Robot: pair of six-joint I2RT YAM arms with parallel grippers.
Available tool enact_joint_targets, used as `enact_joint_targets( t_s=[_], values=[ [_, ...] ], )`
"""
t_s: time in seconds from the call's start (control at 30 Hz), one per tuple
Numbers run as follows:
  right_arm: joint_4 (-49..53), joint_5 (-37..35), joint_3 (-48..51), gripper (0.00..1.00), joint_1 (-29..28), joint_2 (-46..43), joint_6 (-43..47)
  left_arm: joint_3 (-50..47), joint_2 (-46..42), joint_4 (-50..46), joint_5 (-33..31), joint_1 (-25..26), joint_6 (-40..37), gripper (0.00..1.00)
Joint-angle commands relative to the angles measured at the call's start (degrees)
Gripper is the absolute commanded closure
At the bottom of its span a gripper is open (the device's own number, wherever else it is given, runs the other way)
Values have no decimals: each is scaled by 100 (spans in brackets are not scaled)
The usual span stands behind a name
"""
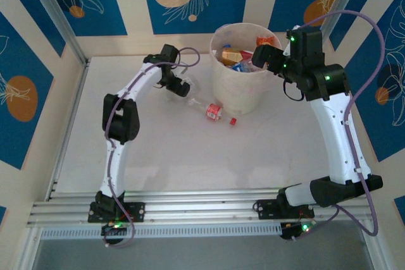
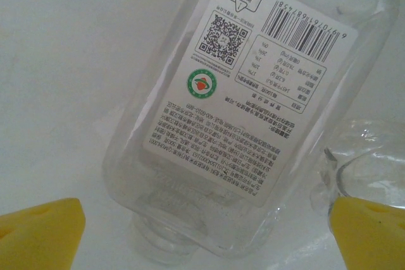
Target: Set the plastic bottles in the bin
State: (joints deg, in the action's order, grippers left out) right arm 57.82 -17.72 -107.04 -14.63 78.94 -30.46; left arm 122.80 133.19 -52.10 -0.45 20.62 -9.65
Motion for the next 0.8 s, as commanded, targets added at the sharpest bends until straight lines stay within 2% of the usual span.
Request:
enact_joint_targets(
  t_s=[0.0,0.43,0.77],
  values=[
    [-105,104,49,1,-31,-89,-101,263,219,-231,30,-61,-179,1],
    [-140,3,78,1,-37,-135,-147,788,753,-375,-335,-122,85,0],
    [-197,48,124,1,-48,-135,-171,837,923,-153,-11,-259,263,0]
  ],
)
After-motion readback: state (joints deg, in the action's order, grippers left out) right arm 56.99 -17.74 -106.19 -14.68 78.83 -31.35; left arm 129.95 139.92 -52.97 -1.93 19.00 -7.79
